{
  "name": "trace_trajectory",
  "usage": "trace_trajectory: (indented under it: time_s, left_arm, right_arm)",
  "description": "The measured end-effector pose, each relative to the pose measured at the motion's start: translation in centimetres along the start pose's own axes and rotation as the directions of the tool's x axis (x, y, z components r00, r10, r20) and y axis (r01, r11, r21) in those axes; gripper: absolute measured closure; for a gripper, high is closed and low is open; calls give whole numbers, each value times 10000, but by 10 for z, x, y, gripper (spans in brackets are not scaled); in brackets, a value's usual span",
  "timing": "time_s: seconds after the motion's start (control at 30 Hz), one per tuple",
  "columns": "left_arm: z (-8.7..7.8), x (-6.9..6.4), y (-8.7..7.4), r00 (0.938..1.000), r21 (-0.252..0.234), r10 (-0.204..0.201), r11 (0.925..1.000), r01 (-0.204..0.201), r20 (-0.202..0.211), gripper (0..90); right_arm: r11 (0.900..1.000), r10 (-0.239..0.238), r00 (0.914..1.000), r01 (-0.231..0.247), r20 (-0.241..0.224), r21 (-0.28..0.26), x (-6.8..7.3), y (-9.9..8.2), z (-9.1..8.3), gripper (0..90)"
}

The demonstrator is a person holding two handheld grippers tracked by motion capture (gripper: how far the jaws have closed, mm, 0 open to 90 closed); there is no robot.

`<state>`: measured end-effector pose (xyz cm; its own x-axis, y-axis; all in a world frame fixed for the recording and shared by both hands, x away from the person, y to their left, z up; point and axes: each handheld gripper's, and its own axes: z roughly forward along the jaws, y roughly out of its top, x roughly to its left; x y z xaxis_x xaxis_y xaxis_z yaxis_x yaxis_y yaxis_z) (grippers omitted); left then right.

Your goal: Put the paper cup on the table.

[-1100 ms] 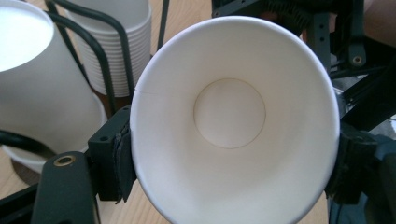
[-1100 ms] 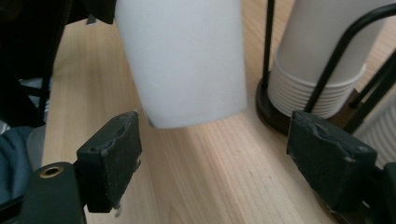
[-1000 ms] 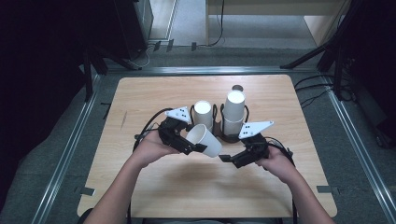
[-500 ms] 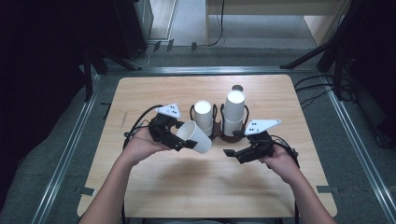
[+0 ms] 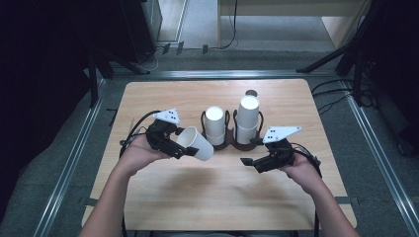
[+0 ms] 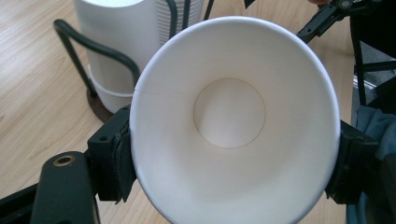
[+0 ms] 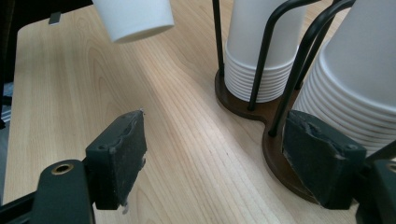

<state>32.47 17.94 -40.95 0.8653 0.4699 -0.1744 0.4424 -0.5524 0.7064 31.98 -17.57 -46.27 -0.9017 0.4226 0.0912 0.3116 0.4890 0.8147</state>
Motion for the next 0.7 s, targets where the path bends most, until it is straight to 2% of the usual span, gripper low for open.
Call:
trace_trajectory:
  time_s: [0.13,0.4,0.7]
  left_arm:
    - [-7,5,-4,9998,-40,-139,9999,138,-156,205]
    - [-18,17,-15,9978,15,-458,9989,460,-472,205]
    - [-35,34,-30,9894,-82,-989,9951,986,-1062,205]
  right_arm:
    - [9994,-333,9992,332,230,48,-2,-1,0,224]
    - [9996,-270,9994,268,221,82,-4,-1,0,224]
    - [9996,-256,9994,254,211,129,-5,-2,0,224]
